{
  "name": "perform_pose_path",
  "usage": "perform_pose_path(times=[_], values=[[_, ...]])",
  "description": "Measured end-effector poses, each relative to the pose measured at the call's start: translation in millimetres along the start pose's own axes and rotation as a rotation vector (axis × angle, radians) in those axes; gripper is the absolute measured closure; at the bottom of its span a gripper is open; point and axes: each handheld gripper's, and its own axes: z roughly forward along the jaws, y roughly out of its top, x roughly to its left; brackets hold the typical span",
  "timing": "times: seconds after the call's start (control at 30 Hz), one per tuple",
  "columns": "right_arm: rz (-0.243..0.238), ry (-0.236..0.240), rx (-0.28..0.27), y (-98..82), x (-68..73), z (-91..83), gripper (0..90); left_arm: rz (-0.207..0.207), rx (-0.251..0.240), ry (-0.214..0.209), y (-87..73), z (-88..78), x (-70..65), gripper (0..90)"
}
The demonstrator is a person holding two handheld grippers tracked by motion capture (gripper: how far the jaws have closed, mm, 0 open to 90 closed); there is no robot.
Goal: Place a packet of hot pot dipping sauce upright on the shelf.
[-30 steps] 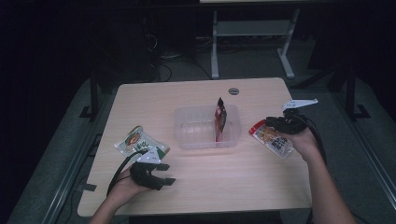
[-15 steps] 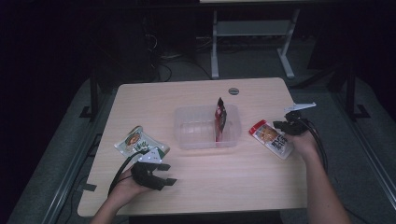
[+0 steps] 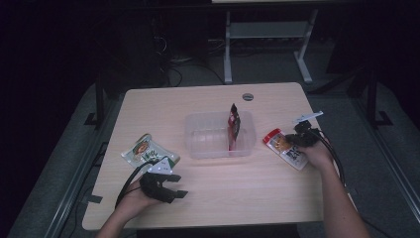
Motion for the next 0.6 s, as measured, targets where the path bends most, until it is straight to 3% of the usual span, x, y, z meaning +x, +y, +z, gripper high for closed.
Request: perform_pose_path(times=[0.3, 0.43, 0.5, 0.6], values=[[-0.059, 0.054, 0.018, 2.5, 9.5, 0.5, 90.0, 0.003, 0.003, -0.001, 0.0, -0.3, -0.1, 35.3], [-0.121, 0.028, 0.027, 6.9, 18.0, -0.5, 90.0, 0.006, -0.001, -0.002, 0.1, -0.6, -0.4, 35.3], [-0.132, 0.041, 0.001, 11.8, 24.6, -0.4, 90.0, 0.008, 0.002, -0.003, 0.1, -0.5, -0.1, 35.3], [-0.153, 0.046, 0.002, 14.3, 29.6, 2.8, 90.0, 0.008, 0.005, -0.002, 0.3, -0.5, 0.0, 35.3]])
